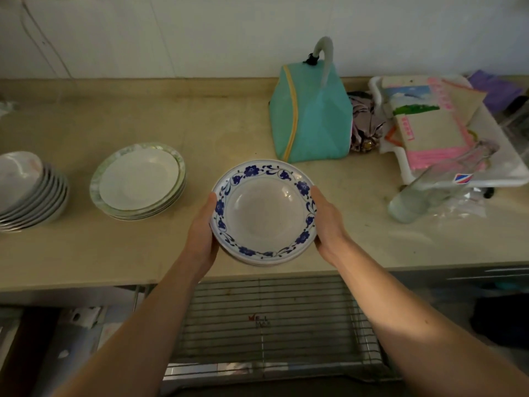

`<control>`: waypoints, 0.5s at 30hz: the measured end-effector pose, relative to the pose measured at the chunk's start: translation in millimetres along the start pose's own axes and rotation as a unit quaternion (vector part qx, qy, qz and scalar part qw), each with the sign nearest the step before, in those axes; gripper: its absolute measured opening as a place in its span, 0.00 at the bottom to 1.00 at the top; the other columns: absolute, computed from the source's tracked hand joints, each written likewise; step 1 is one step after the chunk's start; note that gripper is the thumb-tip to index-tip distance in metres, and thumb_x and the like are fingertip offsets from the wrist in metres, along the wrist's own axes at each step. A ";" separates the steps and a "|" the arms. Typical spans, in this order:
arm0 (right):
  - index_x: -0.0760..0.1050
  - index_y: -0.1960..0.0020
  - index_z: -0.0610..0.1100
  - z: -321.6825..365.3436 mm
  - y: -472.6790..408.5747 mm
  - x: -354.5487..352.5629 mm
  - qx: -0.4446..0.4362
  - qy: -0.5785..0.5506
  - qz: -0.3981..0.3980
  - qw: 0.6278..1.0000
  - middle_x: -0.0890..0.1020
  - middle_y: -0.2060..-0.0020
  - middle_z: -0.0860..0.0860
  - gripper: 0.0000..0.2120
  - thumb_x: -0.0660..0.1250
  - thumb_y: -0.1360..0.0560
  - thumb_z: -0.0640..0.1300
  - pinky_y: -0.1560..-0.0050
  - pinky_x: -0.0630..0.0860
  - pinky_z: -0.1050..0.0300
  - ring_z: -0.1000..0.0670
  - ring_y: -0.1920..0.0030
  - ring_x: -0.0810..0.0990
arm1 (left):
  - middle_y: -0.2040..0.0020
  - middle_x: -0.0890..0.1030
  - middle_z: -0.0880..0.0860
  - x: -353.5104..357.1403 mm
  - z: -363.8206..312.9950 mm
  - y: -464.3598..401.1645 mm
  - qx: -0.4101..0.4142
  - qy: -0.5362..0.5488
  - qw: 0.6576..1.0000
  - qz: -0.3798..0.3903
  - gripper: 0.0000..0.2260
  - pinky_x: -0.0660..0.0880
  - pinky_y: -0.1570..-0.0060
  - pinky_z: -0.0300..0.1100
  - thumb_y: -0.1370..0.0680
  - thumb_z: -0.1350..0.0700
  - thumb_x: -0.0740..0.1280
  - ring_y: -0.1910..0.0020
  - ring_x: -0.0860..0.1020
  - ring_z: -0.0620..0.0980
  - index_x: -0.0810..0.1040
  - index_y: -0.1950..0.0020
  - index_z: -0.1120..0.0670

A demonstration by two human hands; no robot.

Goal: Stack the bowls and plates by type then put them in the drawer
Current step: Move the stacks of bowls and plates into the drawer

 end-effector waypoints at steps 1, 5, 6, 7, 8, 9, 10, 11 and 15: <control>0.87 0.54 0.58 -2.0 -0.4 0.7 0.002 -0.014 -0.004 1.000 0.88 0.52 0.53 0.20 0.57 0.16 0.58 0.49 0.79 0.51 0.54 0.52 0.87 | 0.39 0.84 0.52 0.2 2.0 0.7 0.000 0.013 1.000 0.006 0.18 0.77 0.40 0.54 0.15 0.43 0.55 0.39 0.82 0.53 0.81 0.36 0.47; 0.88 0.58 0.54 -7.2 0.1 7.2 0.025 -0.088 -0.049 0.995 0.88 0.52 0.49 0.17 0.64 0.19 0.55 0.49 0.82 0.48 0.48 0.53 0.87 | 0.37 0.83 0.55 4.4 3.2 4.0 0.003 0.050 0.999 0.006 0.19 0.74 0.34 0.59 0.15 0.45 0.56 0.36 0.80 0.56 0.79 0.33 0.51; 0.87 0.60 0.53 -7.1 1.4 8.9 0.027 -0.104 -0.063 0.992 0.88 0.52 0.48 0.16 0.65 0.20 0.54 0.49 0.82 0.47 0.47 0.53 0.87 | 0.37 0.83 0.55 5.1 3.1 4.1 0.001 0.054 0.999 0.003 0.19 0.74 0.34 0.60 0.15 0.45 0.57 0.37 0.80 0.57 0.79 0.32 0.52; 0.87 0.61 0.52 -6.6 2.2 10.2 0.029 -0.119 -0.075 0.990 0.88 0.53 0.48 0.15 0.66 0.21 0.52 0.49 0.83 0.46 0.45 0.54 0.87 | 0.38 0.83 0.55 5.3 2.8 4.5 -0.005 0.059 0.998 0.000 0.19 0.74 0.33 0.60 0.15 0.45 0.57 0.37 0.80 0.57 0.79 0.32 0.52; 0.86 0.62 0.51 -6.2 2.8 11.4 0.030 -0.133 -0.084 0.987 0.88 0.54 0.47 0.14 0.67 0.21 0.50 0.50 0.83 0.46 0.45 0.55 0.86 | 0.38 0.83 0.55 5.4 2.1 4.8 -0.014 0.065 0.998 -0.002 0.19 0.73 0.33 0.60 0.16 0.45 0.57 0.37 0.80 0.57 0.79 0.32 0.52; 0.85 0.63 0.50 -6.3 3.9 12.5 0.032 -0.147 -0.092 0.984 0.87 0.56 0.47 0.13 0.67 0.22 0.48 0.53 0.82 0.46 0.44 0.56 0.85 | 0.38 0.83 0.55 5.1 1.5 5.5 -0.022 0.071 0.997 -0.005 0.20 0.73 0.33 0.60 0.16 0.44 0.58 0.37 0.80 0.57 0.79 0.32 0.53; 0.84 0.64 0.50 -6.5 5.6 13.8 0.033 -0.161 -0.099 0.981 0.86 0.58 0.47 0.14 0.67 0.22 0.47 0.55 0.82 0.47 0.45 0.58 0.84 | 0.38 0.84 0.55 4.8 0.6 5.9 -0.029 0.075 0.997 -0.007 0.19 0.74 0.34 0.60 0.16 0.44 0.58 0.37 0.80 0.58 0.79 0.32 0.53; 0.83 0.65 0.50 -7.1 8.0 14.9 0.035 -0.175 -0.104 0.978 0.86 0.60 0.47 0.14 0.66 0.21 0.46 0.56 0.81 0.48 0.45 0.59 0.83 | 0.39 0.84 0.55 4.3 -0.7 6.4 -0.034 0.075 0.997 -0.007 0.19 0.75 0.35 0.59 0.16 0.44 0.58 0.37 0.80 0.58 0.79 0.32 0.52; 0.83 0.57 0.47 -6.5 26.3 15.9 0.026 -0.195 -0.119 0.973 0.86 0.57 0.45 0.11 0.64 0.19 0.46 0.52 0.82 0.44 0.43 0.57 0.84 | 0.39 0.84 0.55 5.6 -8.9 14.1 -0.022 0.064 0.998 0.015 0.18 0.77 0.38 0.58 0.16 0.45 0.59 0.38 0.81 0.57 0.80 0.33 0.53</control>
Point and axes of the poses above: each hand's wrist, its own y-axis away from the middle knuckle, its own x-axis out of the palm, z = x × y, the point moved 3 cm from there along -y, towards the middle knuckle
